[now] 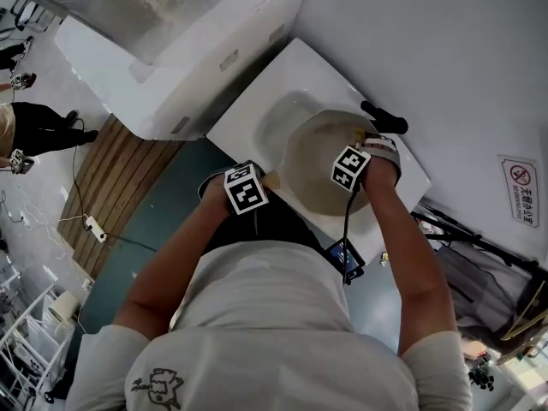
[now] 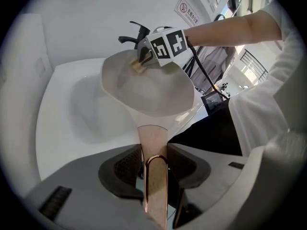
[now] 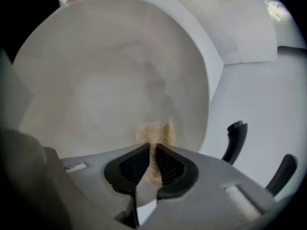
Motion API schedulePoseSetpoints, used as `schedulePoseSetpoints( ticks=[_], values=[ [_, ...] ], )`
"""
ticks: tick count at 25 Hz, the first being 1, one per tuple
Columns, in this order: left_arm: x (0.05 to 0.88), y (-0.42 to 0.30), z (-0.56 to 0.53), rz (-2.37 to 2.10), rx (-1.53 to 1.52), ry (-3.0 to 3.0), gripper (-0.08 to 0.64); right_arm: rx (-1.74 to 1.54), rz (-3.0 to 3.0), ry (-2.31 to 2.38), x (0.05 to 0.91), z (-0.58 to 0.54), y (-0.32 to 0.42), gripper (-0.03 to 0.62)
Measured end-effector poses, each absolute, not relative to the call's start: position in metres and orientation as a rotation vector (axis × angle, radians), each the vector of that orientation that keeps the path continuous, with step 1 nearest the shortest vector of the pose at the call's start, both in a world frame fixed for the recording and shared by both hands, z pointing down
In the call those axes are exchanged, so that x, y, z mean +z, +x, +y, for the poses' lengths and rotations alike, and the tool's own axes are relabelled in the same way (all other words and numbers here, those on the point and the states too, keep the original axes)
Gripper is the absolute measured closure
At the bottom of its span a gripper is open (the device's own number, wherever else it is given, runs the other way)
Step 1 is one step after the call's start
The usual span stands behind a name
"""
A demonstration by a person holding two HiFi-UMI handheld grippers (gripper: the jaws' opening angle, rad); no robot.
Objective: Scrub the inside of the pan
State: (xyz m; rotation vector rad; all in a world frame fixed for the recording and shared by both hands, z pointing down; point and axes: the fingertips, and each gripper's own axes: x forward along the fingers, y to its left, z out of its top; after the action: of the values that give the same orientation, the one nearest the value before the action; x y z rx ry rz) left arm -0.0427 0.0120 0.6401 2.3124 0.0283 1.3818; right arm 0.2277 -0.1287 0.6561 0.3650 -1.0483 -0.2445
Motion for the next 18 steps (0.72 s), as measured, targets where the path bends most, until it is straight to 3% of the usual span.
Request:
schedulePoseSetpoints(
  ticks=[18],
  values=[
    [0.642, -0.041, 0.011, 0.004, 1.406, 2.303, 0.397, -0.343, -1.388, 0.425, 0.679, -0.165, 0.136, 0.547]
  ],
)
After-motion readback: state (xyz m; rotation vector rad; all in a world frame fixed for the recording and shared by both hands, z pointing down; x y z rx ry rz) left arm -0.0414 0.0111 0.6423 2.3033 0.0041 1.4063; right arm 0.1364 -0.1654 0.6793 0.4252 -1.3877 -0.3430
